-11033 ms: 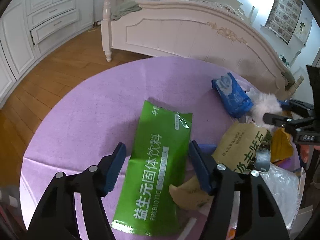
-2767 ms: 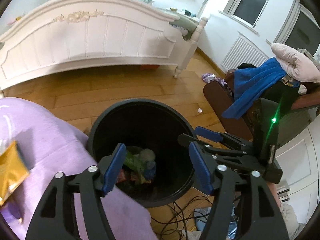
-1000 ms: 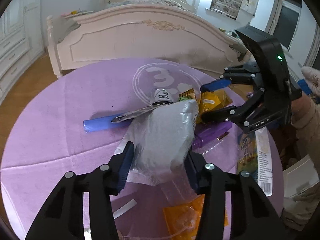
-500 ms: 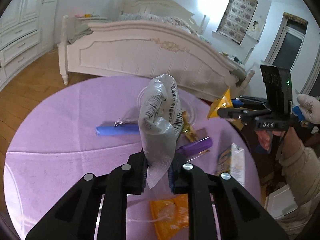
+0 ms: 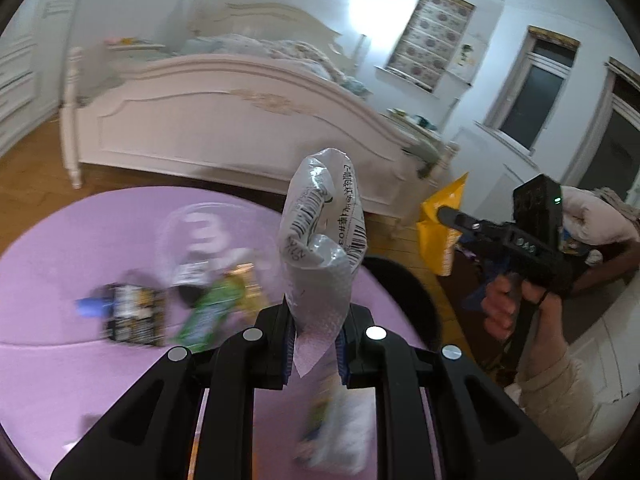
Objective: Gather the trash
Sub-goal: 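Drop the white bag into the bin while the right tool drops the yellow bag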
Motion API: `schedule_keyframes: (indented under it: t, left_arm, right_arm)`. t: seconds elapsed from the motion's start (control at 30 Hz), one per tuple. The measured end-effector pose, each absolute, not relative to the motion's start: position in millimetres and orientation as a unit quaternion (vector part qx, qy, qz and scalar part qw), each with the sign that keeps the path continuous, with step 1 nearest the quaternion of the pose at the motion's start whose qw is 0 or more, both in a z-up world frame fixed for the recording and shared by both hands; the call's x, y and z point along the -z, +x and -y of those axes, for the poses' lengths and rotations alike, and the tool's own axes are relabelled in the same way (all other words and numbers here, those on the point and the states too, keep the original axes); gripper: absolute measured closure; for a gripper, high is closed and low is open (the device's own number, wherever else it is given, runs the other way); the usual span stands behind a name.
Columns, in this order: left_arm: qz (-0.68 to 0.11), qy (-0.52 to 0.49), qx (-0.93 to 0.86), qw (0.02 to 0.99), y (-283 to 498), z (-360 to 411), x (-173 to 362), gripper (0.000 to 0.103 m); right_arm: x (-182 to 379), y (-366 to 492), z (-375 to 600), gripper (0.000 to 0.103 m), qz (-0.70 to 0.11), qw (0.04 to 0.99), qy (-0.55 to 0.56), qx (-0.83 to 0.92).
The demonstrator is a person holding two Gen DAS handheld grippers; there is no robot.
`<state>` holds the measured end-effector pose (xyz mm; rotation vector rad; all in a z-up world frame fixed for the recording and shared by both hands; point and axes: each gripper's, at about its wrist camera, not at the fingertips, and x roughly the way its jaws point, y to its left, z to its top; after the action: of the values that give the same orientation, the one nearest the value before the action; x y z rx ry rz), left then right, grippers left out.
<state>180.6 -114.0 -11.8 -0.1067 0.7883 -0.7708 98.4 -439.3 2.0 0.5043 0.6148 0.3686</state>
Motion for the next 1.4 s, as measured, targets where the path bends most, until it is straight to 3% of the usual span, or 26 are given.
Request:
schedule_keyframes:
  t: [0.53, 1.1, 1.17, 1.2, 1.27, 1.4]
  left_arm:
    - [-0.436, -0.008, 0.464, 0.771, 192, 302, 60, 0.086]
    - [-0.464, 0.035, 0.459, 0.757, 198, 354, 89, 0.082]
    - [-0.468, 0.037, 0.454, 0.757, 199, 357, 90, 0.071]
    - [-0.467, 0.036, 0.452, 0.759, 199, 355, 89, 0.054]
    - [-0.454, 0.027, 0.45, 0.769, 197, 351, 84, 0.033]
    - [-0.443, 0.023, 0.451, 0.774, 188, 343, 72, 0.03]
  right_arm:
    - [94, 60, 555, 0.054, -0.309, 0.883, 0.352, -0.039]
    - [145, 55, 581, 0.051, -0.323, 0.867, 0.378, -0.021]
    - [144, 55, 581, 0.033, -0.323, 0.869, 0.375, -0.02]
    - [143, 55, 581, 0.029, -0.32, 0.87, 0.374, -0.019]
    - [140, 57, 581, 0.024, -0.317, 0.873, 0.369, -0.018]
    - [132, 57, 572, 0.024, -0.322, 0.878, 0.355, -0.018]
